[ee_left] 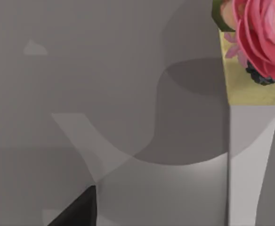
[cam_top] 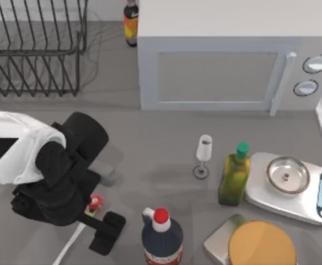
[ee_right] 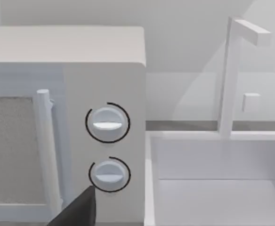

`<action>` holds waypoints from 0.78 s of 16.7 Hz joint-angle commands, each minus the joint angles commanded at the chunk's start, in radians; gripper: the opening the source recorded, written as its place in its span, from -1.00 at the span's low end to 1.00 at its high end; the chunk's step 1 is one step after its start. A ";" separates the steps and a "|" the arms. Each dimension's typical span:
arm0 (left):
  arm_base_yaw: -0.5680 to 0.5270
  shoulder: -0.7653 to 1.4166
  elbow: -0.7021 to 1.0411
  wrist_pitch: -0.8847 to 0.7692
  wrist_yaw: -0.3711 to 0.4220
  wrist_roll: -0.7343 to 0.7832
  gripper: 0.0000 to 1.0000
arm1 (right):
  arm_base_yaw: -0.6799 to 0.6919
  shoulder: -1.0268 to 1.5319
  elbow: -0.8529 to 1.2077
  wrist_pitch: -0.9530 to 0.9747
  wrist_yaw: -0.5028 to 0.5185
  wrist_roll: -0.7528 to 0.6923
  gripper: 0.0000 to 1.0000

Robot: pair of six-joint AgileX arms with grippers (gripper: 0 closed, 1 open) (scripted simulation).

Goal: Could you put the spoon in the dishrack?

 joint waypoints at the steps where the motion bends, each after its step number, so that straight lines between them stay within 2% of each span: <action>1: 0.000 0.000 0.000 0.000 0.000 0.000 0.85 | 0.000 0.000 0.000 0.000 0.000 0.000 1.00; 13: 0.000 0.000 0.000 0.000 0.000 0.000 -0.96 | 0.000 0.000 0.000 0.000 0.000 0.000 1.00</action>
